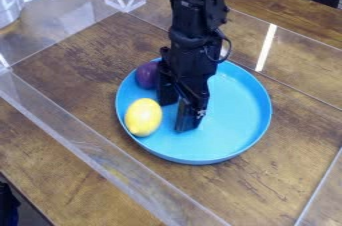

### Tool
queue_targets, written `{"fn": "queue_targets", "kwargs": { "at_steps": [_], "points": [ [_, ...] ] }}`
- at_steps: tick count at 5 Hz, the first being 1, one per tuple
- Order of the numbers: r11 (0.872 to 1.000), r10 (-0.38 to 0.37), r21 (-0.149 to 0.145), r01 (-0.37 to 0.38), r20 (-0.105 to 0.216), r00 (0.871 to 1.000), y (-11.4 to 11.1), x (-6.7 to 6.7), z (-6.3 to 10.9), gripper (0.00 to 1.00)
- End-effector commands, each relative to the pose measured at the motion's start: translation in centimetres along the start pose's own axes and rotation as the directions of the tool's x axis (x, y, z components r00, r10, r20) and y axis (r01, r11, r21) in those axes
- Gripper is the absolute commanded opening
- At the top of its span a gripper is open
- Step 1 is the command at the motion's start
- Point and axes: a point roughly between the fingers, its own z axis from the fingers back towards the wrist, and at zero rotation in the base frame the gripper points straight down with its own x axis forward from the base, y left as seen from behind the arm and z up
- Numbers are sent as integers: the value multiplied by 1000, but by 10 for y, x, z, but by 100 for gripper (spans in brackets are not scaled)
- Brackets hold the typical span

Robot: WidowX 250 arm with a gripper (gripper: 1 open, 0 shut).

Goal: Remove the lemon from the blue tray and put it on the table

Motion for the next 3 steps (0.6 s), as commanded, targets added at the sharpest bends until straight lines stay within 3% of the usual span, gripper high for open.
{"fn": "queue_targets", "kwargs": {
  "at_steps": [1,3],
  "points": [
    [1000,3,-16,-3,-21,1000,5,-6,-13,100],
    [1000,2,-24,-2,-16,1000,6,-5,-14,100]
  ]
}}
